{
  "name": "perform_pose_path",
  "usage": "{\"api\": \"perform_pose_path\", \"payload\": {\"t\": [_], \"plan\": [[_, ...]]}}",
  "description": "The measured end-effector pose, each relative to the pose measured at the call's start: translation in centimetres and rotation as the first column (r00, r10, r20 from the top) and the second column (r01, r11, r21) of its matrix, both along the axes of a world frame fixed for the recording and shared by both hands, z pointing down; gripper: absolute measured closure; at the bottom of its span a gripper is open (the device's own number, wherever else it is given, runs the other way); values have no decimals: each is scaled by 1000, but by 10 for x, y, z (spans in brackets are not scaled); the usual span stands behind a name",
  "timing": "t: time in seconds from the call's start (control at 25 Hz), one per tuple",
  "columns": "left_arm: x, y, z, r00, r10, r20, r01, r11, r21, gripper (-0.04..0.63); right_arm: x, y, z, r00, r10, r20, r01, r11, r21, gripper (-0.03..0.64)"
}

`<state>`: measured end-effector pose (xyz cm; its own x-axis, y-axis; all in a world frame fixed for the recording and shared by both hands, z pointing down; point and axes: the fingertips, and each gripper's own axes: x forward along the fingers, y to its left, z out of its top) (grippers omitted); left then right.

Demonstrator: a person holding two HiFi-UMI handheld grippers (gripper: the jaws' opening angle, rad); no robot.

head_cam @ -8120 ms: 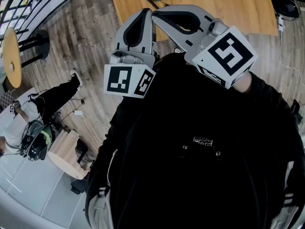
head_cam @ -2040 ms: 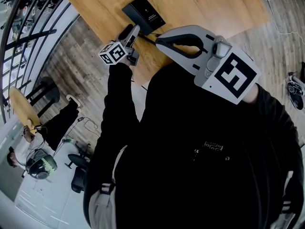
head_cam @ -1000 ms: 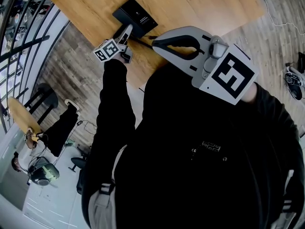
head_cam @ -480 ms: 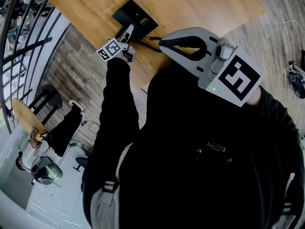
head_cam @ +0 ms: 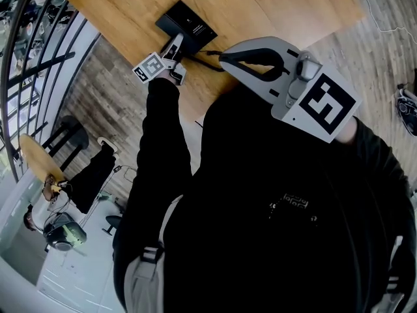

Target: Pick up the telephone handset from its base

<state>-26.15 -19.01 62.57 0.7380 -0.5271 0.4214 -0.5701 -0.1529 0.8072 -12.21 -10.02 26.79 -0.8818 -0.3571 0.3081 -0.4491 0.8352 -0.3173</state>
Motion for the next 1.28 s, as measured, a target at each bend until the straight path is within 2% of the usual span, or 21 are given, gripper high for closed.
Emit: {"api": "perform_pose_path", "payload": {"t": [0.16, 0.36, 0.48, 0.6, 0.68, 0.84, 1.08, 1.2, 1.28], "plan": [[2, 3, -4, 999, -8, 37, 9, 1000, -8, 491, 0, 5, -4, 1000, -4, 4, 4, 1000, 23, 600], [3, 9, -19, 999, -40, 30, 40, 999, 4, 514, -2, 8, -11, 1000, -8, 11, 7, 999, 47, 600], [4, 7, -40, 998, -68, 13, 68, 997, 47, 515, -7, 8, -15, 1000, -20, 22, 19, 998, 57, 600], [4, 1, -79, 995, -104, -4, 104, 986, 130, 515, -15, 10, -18, 999, -31, 29, 29, 997, 65, 600], [2, -1, -112, 994, -108, 20, 102, 976, 194, 515, -22, 9, -21, 999, -42, 32, 40, 997, 65, 600], [9, 14, -177, 988, -106, 113, 67, 949, 308, 515, -33, 11, -23, 997, -63, 33, 60, 996, 71, 600], [28, 38, -247, 979, -167, 119, 100, 896, 433, 515, -36, 11, -24, 998, -57, 35, 54, 995, 84, 600], [37, 50, -276, 970, -182, 161, 82, 869, 488, 515, -36, 9, -22, 999, -49, 20, 47, 994, 94, 600], [37, 57, -297, 961, -205, 185, 76, 839, 538, 515, -39, 8, -24, 999, -40, 14, 39, 993, 114, 601]]}}
